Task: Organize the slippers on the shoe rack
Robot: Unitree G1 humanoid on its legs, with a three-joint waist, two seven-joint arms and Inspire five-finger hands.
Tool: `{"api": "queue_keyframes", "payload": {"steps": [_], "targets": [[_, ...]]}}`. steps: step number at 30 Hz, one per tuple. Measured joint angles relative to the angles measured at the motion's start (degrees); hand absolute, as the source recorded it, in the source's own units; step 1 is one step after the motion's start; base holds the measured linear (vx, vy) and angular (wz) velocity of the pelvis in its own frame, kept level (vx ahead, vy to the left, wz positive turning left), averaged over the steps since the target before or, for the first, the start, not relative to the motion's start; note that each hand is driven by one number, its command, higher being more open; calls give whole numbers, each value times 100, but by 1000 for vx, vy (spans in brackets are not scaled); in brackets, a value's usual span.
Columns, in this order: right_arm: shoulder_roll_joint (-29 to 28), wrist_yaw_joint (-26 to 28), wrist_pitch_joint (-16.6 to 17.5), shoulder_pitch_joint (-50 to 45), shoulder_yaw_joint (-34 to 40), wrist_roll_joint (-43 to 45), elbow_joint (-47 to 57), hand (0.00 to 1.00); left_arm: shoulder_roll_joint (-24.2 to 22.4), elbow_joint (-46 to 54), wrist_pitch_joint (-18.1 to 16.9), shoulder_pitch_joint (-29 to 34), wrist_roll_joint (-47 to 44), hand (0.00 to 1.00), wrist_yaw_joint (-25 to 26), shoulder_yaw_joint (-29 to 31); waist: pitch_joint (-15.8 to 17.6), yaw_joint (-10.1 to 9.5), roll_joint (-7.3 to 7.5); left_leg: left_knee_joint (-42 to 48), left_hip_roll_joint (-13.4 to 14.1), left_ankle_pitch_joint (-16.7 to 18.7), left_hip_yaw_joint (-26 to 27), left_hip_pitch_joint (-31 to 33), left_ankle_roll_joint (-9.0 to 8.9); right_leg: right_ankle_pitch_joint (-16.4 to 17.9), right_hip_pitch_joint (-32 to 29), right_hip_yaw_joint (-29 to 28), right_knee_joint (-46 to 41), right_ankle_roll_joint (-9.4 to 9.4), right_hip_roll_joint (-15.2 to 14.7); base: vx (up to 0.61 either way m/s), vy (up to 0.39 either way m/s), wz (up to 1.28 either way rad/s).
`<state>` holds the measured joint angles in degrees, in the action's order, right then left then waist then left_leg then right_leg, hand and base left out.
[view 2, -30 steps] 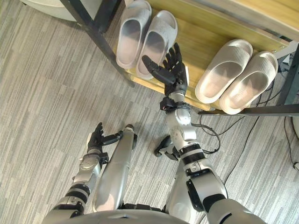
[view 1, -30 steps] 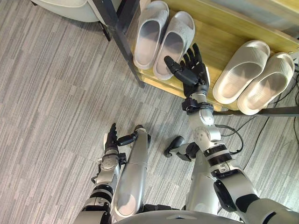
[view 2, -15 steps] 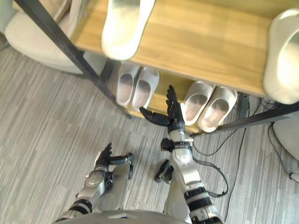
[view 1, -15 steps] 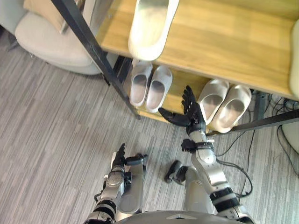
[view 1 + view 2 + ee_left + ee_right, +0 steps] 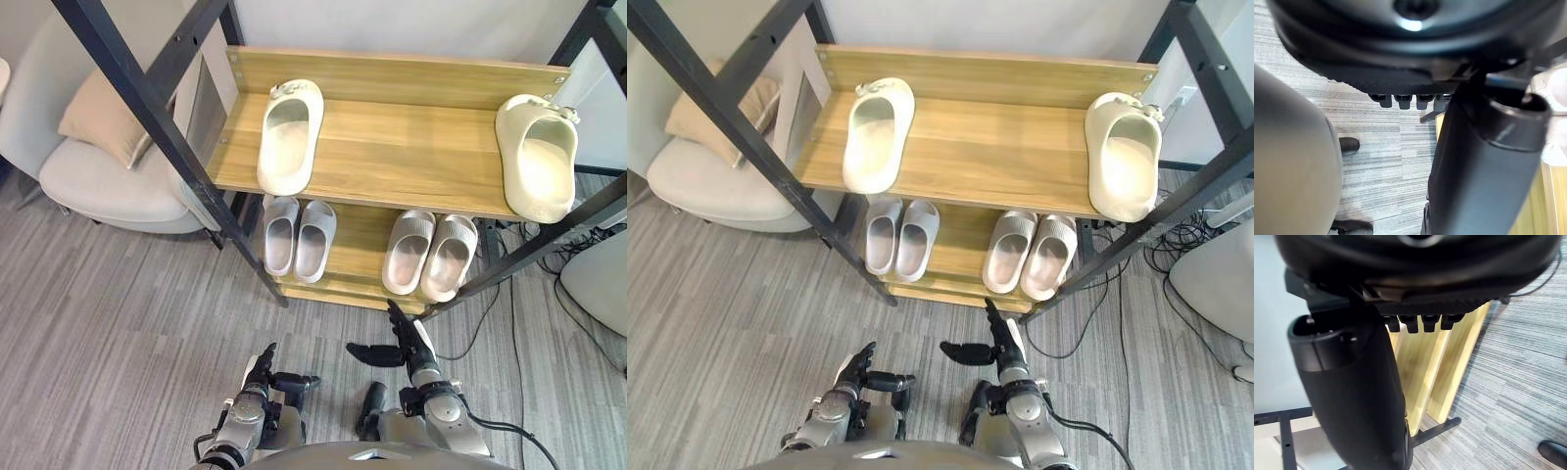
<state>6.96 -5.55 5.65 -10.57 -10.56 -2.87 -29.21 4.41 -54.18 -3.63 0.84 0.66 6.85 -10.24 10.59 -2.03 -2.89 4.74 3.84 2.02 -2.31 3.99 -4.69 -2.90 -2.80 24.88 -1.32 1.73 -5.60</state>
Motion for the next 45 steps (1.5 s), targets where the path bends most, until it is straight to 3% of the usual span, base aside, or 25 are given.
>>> {"api": "queue_keyframes", "payload": {"steps": [6,12,15,21,25,28,33,36,41,45], "targets": [[-8,-23,-52,92,309,-59,-873,100,170,326,1,135,2,100,-167,-527,-65,33,9,-244,-70,-89,15,-327,47,-334,463,-15,625,23,76,-18,12,-1],[22,-7,-80,103,566,-30,-1476,100,652,2000,-37,323,-21,100,-728,-2062,-87,97,11,-359,-108,-115,10,-501,77,-337,583,-25,640,29,70,-6,6,0],[57,-4,-72,286,611,-29,-1801,100,826,3044,-166,311,-565,100,-1228,-2899,-154,198,-53,-396,-127,-140,-3,-536,115,-336,603,-11,640,30,59,0,0,0],[57,0,-77,468,607,61,-2126,100,877,4671,-211,-60,-1543,100,-1659,-3810,-226,287,-165,-551,-142,-200,-7,-704,192,-308,703,2,639,56,67,5,2,0],[65,1,-77,467,596,57,-2131,100,924,5473,-221,-330,-1859,100,-1571,-3679,-280,299,-187,-563,-153,-198,-17,-730,193,-296,732,17,639,66,58,0,0,0],[76,27,-78,460,590,58,-2168,100,925,6204,-294,-540,-2085,100,-1298,-3233,-347,289,-187,-558,-128,-192,-17,-724,195,-264,731,11,629,95,29,0,0,0],[112,19,-60,455,497,65,-2314,100,826,7358,-603,-624,-2229,100,-768,-2405,-538,217,-157,-557,-130,-183,-43,-719,194,-246,747,37,618,78,31,25,7,3],[118,8,-63,481,426,63,-2486,100,723,7702,-848,-695,-2228,100,-465,-2216,-593,162,-128,-556,-135,-182,-64,-731,196,-235,769,53,618,74,49,20,10,5],[160,97,-76,441,436,80,-2513,100,866,7724,-1010,-979,-1331,100,196,-1361,-686,108,-107,-550,-135,-180,-58,-739,198,-233,803,42,618,69,57,-7,4,0],[203,130,-54,409,439,77,-2488,100,1442,7190,-1057,-1384,-287,100,738,-750,-733,102,-15,-551,-113,-182,-65,-730,187,-214,796,43,620,71,74,0,0,0]]}}
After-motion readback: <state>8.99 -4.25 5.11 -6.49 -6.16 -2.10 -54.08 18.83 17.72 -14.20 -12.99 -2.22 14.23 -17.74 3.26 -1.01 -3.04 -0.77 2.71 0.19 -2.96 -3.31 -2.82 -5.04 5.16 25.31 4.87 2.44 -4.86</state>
